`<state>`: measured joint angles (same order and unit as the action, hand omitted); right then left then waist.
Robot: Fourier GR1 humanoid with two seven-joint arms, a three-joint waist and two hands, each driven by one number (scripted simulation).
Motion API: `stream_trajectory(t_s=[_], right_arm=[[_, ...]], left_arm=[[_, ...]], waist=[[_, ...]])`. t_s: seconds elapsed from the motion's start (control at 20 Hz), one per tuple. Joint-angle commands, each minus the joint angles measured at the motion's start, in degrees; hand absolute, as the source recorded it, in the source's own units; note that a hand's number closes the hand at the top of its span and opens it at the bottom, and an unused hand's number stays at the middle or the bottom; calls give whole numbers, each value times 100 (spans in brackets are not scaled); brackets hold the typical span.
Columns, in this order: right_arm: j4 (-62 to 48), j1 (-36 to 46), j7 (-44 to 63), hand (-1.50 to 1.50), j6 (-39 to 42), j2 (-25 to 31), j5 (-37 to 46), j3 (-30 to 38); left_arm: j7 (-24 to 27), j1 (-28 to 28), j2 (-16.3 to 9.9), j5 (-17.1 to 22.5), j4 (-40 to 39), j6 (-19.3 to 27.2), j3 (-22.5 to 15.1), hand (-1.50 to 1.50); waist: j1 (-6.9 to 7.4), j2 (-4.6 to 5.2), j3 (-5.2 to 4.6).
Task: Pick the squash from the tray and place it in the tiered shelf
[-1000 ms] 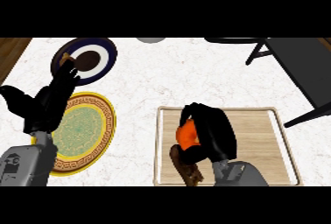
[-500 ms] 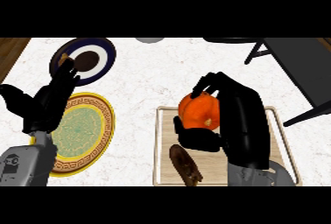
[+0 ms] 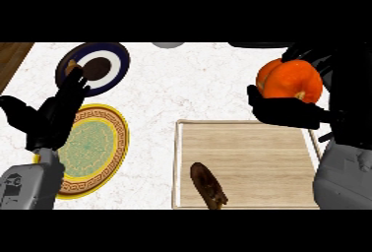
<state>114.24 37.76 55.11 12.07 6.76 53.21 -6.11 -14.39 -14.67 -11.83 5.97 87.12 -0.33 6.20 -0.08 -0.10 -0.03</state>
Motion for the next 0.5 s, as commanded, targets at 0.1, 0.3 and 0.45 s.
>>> stream_trajectory(t_s=[0.1, 0.3, 0.45], right_arm=[[53, 167, -131, 150, 832, 954, -858, 1515], [-415, -94, -663, 150, 450, 1173, -1068, 2035], [-1136, 134, -1094, 150, 97, 1422, -1255, 2563]], left_arm=[[161, -29, -104, 8, -173, -86, 134, 0], [170, -155, -21, 43, -311, -73, 155, 0], [99, 210, 116, -13, 110, -33, -13, 0]], waist=[[-53, 3, 4], [-19, 11, 4], [44, 16, 5]])
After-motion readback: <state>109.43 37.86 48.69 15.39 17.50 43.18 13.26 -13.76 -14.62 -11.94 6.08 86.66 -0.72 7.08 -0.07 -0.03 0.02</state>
